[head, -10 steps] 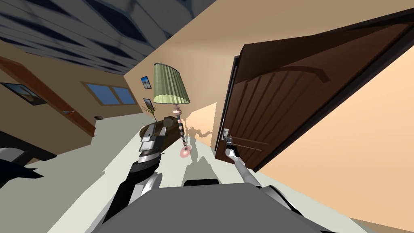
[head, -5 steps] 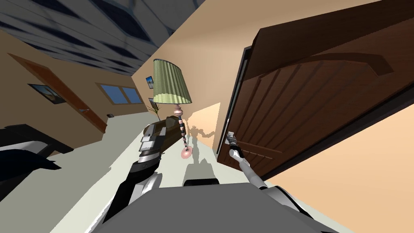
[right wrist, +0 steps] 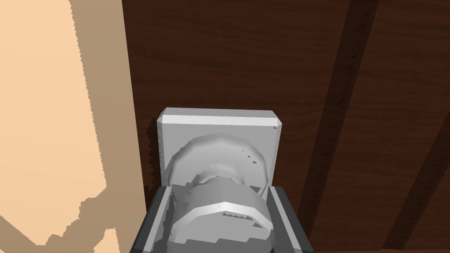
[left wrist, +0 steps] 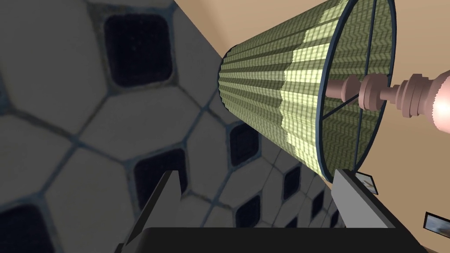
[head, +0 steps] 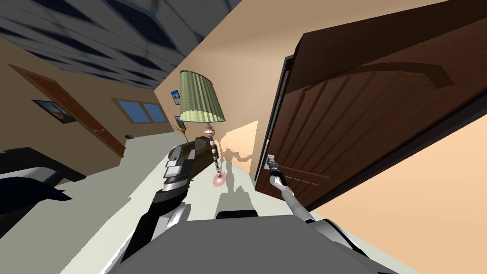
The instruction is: Pull the door open
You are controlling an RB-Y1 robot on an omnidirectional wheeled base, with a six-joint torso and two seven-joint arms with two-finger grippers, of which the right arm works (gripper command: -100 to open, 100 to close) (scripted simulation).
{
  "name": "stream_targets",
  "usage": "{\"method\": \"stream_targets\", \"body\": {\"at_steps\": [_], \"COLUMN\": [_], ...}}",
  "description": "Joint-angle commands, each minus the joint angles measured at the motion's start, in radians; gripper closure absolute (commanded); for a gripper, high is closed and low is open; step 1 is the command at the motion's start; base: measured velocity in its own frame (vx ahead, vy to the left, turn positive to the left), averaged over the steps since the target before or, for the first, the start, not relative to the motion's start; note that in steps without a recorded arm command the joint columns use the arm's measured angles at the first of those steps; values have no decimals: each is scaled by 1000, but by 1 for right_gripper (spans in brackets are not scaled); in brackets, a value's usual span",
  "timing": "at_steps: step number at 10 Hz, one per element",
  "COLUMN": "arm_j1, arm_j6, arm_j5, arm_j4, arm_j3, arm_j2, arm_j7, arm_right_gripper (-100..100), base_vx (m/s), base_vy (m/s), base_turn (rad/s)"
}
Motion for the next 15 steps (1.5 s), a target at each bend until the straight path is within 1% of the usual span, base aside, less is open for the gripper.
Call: {"method": "stream_targets", "body": {"at_steps": [1, 2, 5, 6, 7, 8, 10, 11, 12, 15], "arm_j1": [-1, 5, 17, 22, 29, 33, 40, 40, 48, 57], "arm_j6": [-1, 1, 5, 6, 8, 10, 11, 12, 13, 8], "arm_j5": [0, 0, 2, 2, 3, 4, 4, 4, 6, 9], "arm_j4": [-1, -8, -28, -35, -46, -53, -64, -61, -70, -89], "arm_j3": [1, 16, 53, 67, 88, 100, 120, 113, 134, 166], "arm_j2": [2, -11, -37, -47, -61, -70, -84, -81, -92, -114], "arm_j7": [-1, -17, -58, -73, -96, -110, -132, -123, -140, -168], "arm_right_gripper": [100, 100, 100, 100, 100, 100, 100, 100, 100, 100], "base_vx": [0, -141, -225, -221, -234, -249, -243, -106, -146, -211], "base_vy": [0, -39, -79, -64, -79, -70, -69, -33, -35, -66], "base_turn": [0, 102, 138, 136, 209, 170, 99, 38, 92, 109]}}
